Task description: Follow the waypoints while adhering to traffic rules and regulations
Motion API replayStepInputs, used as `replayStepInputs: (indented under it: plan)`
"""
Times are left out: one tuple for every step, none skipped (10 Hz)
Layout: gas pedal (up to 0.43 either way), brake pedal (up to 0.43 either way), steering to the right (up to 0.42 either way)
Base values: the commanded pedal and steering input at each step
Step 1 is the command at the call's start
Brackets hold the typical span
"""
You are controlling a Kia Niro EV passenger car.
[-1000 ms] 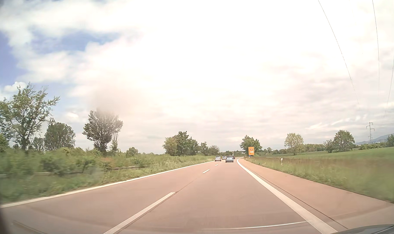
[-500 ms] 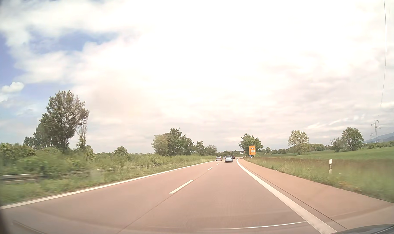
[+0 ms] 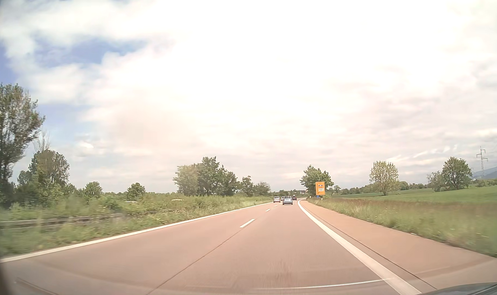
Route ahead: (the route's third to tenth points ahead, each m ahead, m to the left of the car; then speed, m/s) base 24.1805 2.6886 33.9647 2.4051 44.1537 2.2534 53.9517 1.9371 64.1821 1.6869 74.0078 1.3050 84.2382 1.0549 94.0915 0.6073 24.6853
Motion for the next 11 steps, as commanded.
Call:
replayStepInputs:
  plan:
    - [0.209,0.000,0.001]
    - [0.209,0.000,0.001]
    - [0.209,0.000,0.001]
    - [0.209,0.000,0.001]
    - [0.209,0.000,0.001]
    - [0.209,0.000,0.001]
    - [0.220,0.000,0.001]
    - [0.228,0.000,0.001]
    - [0.240,0.000,0.001]
    - [0.240,0.000,0.001]
    - [0.240,0.000,0.001]
